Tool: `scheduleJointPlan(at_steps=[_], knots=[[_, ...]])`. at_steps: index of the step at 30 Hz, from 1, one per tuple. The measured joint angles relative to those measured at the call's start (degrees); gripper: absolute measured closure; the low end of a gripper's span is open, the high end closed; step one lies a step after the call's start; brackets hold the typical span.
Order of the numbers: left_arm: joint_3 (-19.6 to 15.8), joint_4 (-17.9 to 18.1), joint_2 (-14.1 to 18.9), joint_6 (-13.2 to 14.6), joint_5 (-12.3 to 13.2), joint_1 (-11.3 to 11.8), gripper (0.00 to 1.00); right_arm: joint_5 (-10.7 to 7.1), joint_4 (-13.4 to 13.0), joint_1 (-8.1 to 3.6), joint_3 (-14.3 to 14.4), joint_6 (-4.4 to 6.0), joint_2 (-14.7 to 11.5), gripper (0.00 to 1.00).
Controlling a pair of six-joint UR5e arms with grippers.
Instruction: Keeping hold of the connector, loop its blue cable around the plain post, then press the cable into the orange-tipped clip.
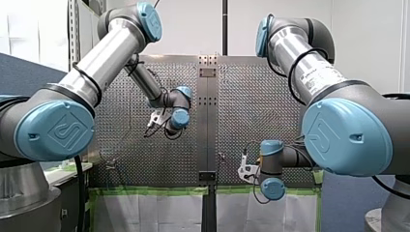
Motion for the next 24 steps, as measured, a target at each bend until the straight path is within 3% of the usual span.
scheduleJointPlan(at_steps=[6,17,24], knots=[[1.0,-0.4,-1.8,-0.3,0.2,-0.6,0.00,-0.06,0.0,0.02,0.0,0.00,0.0,1.00],[3.6,-0.3,-8.0,-1.7,0.4,-3.2,0.00,-0.11,0.0,0.00,0.0,-0.06,0.0,1.00],[4.1,0.0,-9.6,-1.8,0.5,-3.6,0.00,-0.09,-0.2,0.00,0.0,-0.09,0.0,1.00]])
